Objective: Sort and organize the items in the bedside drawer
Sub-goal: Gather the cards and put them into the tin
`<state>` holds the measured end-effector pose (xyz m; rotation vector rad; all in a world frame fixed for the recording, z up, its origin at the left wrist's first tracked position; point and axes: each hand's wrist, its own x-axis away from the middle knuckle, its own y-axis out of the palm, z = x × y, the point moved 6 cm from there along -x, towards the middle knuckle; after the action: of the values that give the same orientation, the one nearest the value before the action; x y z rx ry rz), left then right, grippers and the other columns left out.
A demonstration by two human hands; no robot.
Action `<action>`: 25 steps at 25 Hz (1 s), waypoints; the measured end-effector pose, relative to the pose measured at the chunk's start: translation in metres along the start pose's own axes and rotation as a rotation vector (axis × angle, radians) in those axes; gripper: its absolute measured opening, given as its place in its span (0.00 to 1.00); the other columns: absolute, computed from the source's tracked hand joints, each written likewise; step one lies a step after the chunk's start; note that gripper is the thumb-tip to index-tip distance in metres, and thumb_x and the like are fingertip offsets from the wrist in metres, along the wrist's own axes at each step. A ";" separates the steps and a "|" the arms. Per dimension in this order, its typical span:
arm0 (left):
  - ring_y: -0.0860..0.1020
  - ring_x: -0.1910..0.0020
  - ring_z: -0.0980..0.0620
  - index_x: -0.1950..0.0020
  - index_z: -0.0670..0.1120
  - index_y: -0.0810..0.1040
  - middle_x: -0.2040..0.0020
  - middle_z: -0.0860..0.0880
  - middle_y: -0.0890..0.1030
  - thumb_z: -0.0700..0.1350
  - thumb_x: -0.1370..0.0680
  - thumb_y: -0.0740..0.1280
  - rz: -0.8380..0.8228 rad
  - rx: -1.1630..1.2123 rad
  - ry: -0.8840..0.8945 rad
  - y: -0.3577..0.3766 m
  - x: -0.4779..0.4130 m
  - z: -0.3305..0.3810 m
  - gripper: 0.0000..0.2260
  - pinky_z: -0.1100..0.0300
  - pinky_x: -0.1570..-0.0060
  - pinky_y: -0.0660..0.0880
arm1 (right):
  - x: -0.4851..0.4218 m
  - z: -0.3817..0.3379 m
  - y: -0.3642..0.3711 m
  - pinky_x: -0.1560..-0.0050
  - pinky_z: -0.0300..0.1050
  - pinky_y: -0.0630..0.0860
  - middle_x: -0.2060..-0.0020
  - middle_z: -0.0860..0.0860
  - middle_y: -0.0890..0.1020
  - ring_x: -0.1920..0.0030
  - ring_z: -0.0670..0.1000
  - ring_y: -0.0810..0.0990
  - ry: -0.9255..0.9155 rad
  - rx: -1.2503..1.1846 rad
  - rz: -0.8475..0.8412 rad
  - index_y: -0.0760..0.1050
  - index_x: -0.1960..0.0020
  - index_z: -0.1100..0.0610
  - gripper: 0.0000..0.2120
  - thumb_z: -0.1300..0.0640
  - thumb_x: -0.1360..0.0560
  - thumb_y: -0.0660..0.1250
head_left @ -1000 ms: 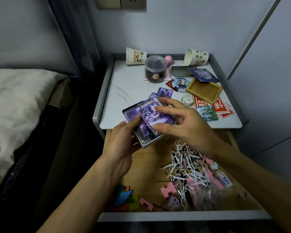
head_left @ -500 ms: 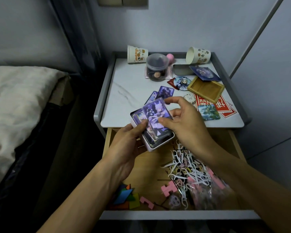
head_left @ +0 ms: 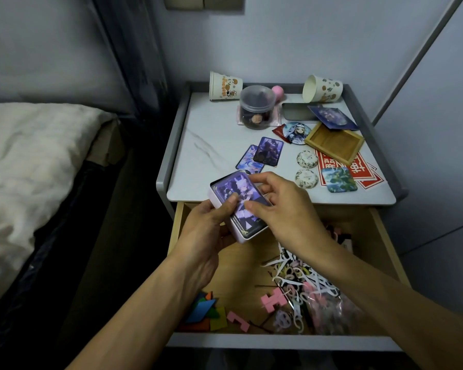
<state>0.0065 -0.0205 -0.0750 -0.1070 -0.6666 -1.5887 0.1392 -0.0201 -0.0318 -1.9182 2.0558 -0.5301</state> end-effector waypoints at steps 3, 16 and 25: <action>0.84 0.63 0.47 0.44 0.41 0.80 0.57 0.43 0.85 0.41 0.22 0.67 0.019 -0.003 0.005 0.000 0.001 0.000 0.08 0.50 0.56 0.81 | 0.003 -0.001 0.003 0.44 0.42 0.79 0.43 0.48 0.79 0.44 0.46 0.79 -0.053 0.129 0.016 0.73 0.32 0.52 0.22 0.58 0.25 0.71; 0.83 0.67 0.49 0.45 0.40 0.81 0.59 0.43 0.85 0.42 0.22 0.67 0.139 0.081 0.021 -0.014 -0.002 0.017 0.08 0.57 0.67 0.80 | 0.002 -0.009 0.034 0.30 0.37 0.57 0.27 0.48 0.61 0.28 0.46 0.58 -0.333 0.435 -0.086 0.60 0.23 0.55 0.29 0.47 0.20 0.62; 0.83 0.65 0.49 0.40 0.39 0.78 0.52 0.40 0.85 0.40 0.21 0.66 0.305 0.272 0.089 -0.039 0.001 0.054 0.10 0.59 0.68 0.80 | -0.081 -0.015 0.018 0.25 0.55 0.58 0.22 0.54 0.58 0.23 0.55 0.56 -0.163 0.542 0.001 0.53 0.21 0.52 0.33 0.39 0.20 0.57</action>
<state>-0.0470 0.0032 -0.0439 0.0615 -0.7516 -1.1935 0.1230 0.0622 -0.0304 -1.5777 1.5996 -0.8032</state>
